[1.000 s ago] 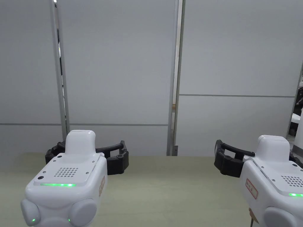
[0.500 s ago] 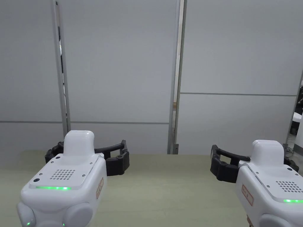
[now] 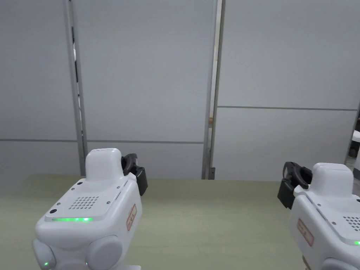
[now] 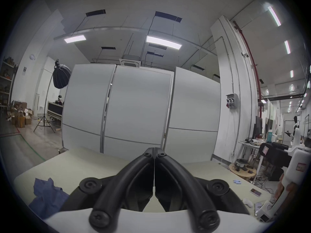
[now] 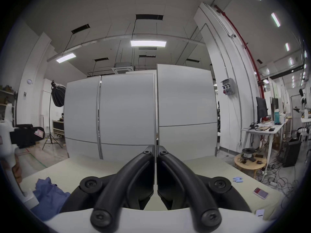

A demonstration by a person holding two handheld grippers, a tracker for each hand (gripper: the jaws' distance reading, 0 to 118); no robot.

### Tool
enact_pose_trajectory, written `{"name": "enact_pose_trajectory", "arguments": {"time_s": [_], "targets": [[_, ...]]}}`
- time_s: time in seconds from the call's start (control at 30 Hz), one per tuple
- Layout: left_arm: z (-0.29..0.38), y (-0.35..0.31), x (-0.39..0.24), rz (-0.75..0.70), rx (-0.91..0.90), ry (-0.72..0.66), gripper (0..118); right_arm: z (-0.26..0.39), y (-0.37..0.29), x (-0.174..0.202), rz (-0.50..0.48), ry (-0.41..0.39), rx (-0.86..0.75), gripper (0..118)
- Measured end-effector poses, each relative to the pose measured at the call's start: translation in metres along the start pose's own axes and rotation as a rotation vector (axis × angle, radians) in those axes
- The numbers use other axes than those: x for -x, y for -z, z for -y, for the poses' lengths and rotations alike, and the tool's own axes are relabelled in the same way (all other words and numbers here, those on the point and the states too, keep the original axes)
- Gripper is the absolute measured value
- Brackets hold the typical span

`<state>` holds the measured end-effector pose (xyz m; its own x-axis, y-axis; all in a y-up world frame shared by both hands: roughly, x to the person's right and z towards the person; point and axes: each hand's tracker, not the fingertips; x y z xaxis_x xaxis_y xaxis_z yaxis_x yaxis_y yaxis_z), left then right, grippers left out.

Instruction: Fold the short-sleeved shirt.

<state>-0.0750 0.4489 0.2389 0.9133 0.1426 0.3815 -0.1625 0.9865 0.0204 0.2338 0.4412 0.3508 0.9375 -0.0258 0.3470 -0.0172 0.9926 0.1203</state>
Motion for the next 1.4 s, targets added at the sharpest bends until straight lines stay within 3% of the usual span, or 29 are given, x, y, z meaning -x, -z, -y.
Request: {"name": "enact_pose_trajectory", "arguments": {"time_s": [0.13,0.23,0.47,0.63,0.67,0.7,0.77,0.8,0.97,1.13,1.23,1.3,1.33,1.4], "targets": [[0.0,-0.012,0.023,-0.057,0.006,0.077,1,0.006,0.008,0.017,0.022,-0.034,-0.01,4],[-0.002,-0.029,0.062,-0.157,0.023,0.097,1,0.016,0.017,0.046,-0.083,0.004,0.021,4],[0.007,-0.073,0.173,-0.461,0.112,0.088,1,0.054,0.038,0.155,-0.321,-0.02,0.096,4],[0.035,-0.071,0.221,-0.508,0.241,0.046,2,0.078,0.057,0.202,-0.395,-0.014,0.155,4],[0.045,-0.064,0.227,-0.519,0.272,0.033,7,0.083,0.06,0.208,-0.405,-0.013,0.169,4],[0.059,-0.054,0.234,-0.528,0.311,0.015,31,0.089,0.065,0.214,-0.415,-0.017,0.185,4],[0.09,-0.025,0.248,-0.54,0.46,-0.034,118,0.101,0.073,0.221,-0.412,-0.036,0.212,4],[0.111,-0.011,0.257,-0.547,0.59,-0.075,118,0.108,0.077,0.224,-0.412,-0.05,0.231,4],[0.216,0.035,0.264,-0.538,0.867,-0.181,118,0.148,0.109,0.225,-0.358,-0.1,0.349,4],[0.322,0.07,0.277,-0.54,1.136,-0.23,118,0.179,0.138,0.221,-0.282,-0.089,0.448,4],[0.359,0.074,0.29,-0.592,1.287,-0.202,102,0.191,0.147,0.218,-0.26,-0.076,0.486,4],[0.35,0.068,0.293,-0.56,1.128,-0.245,104,0.196,0.151,0.216,-0.26,-0.069,0.503,4],[0.347,0.068,0.297,-0.585,1.152,-0.254,98,0.198,0.151,0.216,-0.258,-0.067,0.505,4],[0.346,0.064,0.31,-0.574,1.187,-0.31,73,0.2,0.154,0.217,-0.25,-0.065,0.51,4]]}}
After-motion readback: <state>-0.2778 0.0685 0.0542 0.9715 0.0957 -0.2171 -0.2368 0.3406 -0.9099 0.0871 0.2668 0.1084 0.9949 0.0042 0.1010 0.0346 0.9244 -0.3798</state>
